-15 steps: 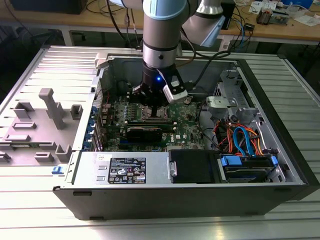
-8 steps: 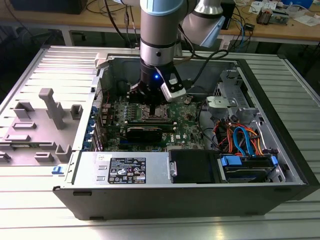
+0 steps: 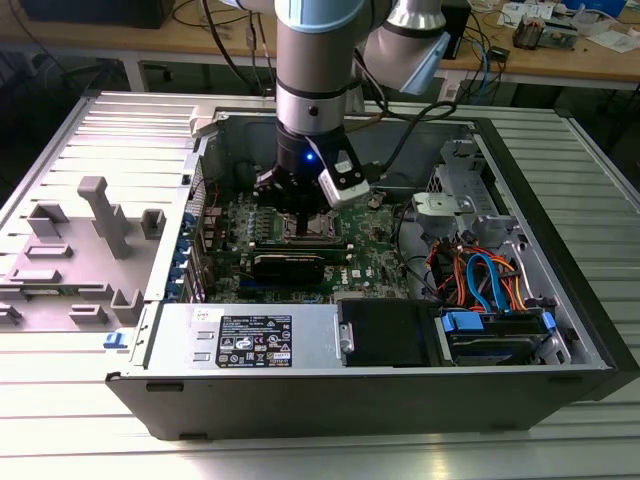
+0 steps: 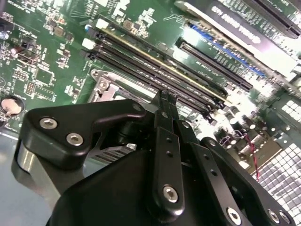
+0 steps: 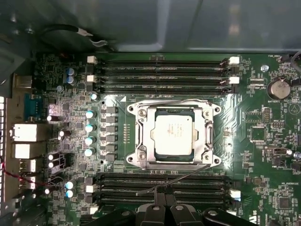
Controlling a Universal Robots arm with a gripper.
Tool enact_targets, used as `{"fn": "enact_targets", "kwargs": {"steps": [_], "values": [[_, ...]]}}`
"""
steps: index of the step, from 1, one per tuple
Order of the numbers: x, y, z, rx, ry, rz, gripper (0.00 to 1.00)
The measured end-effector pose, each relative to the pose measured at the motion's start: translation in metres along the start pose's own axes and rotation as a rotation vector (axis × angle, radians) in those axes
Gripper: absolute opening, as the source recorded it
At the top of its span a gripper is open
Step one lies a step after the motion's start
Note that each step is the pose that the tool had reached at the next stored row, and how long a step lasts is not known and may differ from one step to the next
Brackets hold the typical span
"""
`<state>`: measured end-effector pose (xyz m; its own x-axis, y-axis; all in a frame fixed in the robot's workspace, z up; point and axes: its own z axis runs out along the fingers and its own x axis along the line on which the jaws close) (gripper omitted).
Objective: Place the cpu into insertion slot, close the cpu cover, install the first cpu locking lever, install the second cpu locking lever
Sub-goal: 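Install the second cpu locking lever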
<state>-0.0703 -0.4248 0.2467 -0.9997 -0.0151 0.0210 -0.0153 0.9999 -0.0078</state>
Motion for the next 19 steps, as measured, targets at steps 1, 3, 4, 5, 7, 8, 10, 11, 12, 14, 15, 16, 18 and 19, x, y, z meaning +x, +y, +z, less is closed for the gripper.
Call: {"fn": "enact_targets", "kwargs": {"steps": [1,3,4,5,7,8,10,11,12,14,15,16,18,19], "values": [[0.0013,-0.0006,0.0,-0.0002,0.0,0.0,0.11],[0.0049,-0.0011,0.0001,-0.0009,-0.0001,0.0,0.11],[0.0063,-0.0011,0.0001,-0.0012,0.0,0.0,0.11],[0.0074,-0.001,0.0002,-0.0016,-0.0001,0.0,0.11],[0.0089,-0.001,0.0002,-0.0025,0.0,0.0,0.11],[0.0104,-0.001,0.0002,-0.0035,-0.0001,0.0,0.11],[0.0121,-0.001,0.0002,-0.0057,-0.0001,0.0,0.11],[0.013,-0.0009,0.0003,-0.0067,-0.0001,0.0,0.11],[0.0135,-0.0008,0.0003,-0.0073,-0.0001,0.0,0.11],[0.0141,-0.0008,0.0003,-0.0081,-0.0001,0.0,0.11],[0.0144,-0.0007,0.0003,-0.009,-0.0002,0.0,0.11],[0.0147,-0.0006,0.0003,-0.0096,-0.0002,0.0,0.11],[0.0154,-0.0004,0.0004,-0.011,-0.0002,0.0,0.11],[0.0156,-0.0003,0.0004,-0.0115,-0.0002,0.0,0.11]]}}
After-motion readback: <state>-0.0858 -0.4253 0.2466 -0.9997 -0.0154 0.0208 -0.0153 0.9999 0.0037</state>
